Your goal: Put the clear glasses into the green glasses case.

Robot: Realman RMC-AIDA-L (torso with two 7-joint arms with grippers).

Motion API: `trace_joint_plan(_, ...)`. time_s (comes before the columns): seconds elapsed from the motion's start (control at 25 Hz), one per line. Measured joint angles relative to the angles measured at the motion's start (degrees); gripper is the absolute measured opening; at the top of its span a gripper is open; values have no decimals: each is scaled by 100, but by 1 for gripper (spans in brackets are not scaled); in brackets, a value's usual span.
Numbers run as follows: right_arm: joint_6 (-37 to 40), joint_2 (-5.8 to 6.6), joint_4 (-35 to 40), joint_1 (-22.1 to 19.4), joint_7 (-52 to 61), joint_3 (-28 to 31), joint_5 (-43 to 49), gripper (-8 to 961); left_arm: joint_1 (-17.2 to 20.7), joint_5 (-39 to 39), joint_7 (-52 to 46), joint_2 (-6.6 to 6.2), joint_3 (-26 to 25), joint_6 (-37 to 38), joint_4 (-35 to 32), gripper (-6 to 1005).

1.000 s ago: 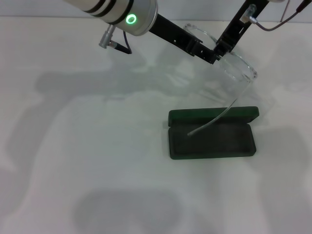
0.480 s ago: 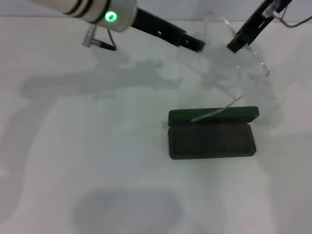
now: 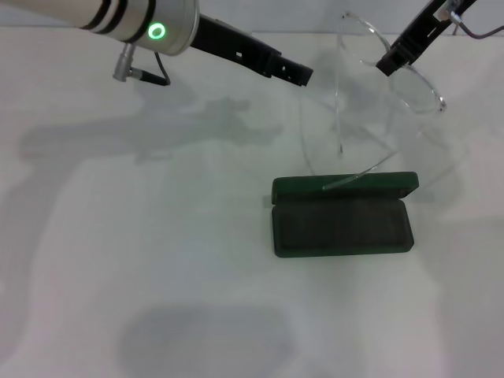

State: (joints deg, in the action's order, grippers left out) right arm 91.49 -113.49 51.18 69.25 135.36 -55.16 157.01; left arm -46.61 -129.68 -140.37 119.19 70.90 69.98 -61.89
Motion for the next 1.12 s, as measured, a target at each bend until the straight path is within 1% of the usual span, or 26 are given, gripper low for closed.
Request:
trace_joint_plan(0.12, -32, -3, 2, 6, -1, 8, 4, 90, 0, 24, -17, 16, 4, 164, -60, 887)
trace_joint_plan(0.24, -76, -39, 4, 43, -1, -8, 4, 90, -18, 49, -13, 36, 97, 246, -72, 888)
trace_joint_plan(0.36, -98, -83, 5, 102, -1, -27, -2, 90, -80, 60, -30, 45, 346, 234, -62, 888)
trace_joint_plan(0.64, -147, -174, -61, 289, 3, -31, -34, 90, -165, 111, -61, 60, 459, 116, -32, 888)
trace_joint_plan(0.88, -121, -196, -175, 435, 6, -45, -163, 89, -197, 197, -83, 68, 460, -111, -19, 888)
trace_joint_plan(1.12, -152, -190, -303, 469, 4, -47, -234, 89, -131, 392, -16, 69, 459, -232, -8, 888)
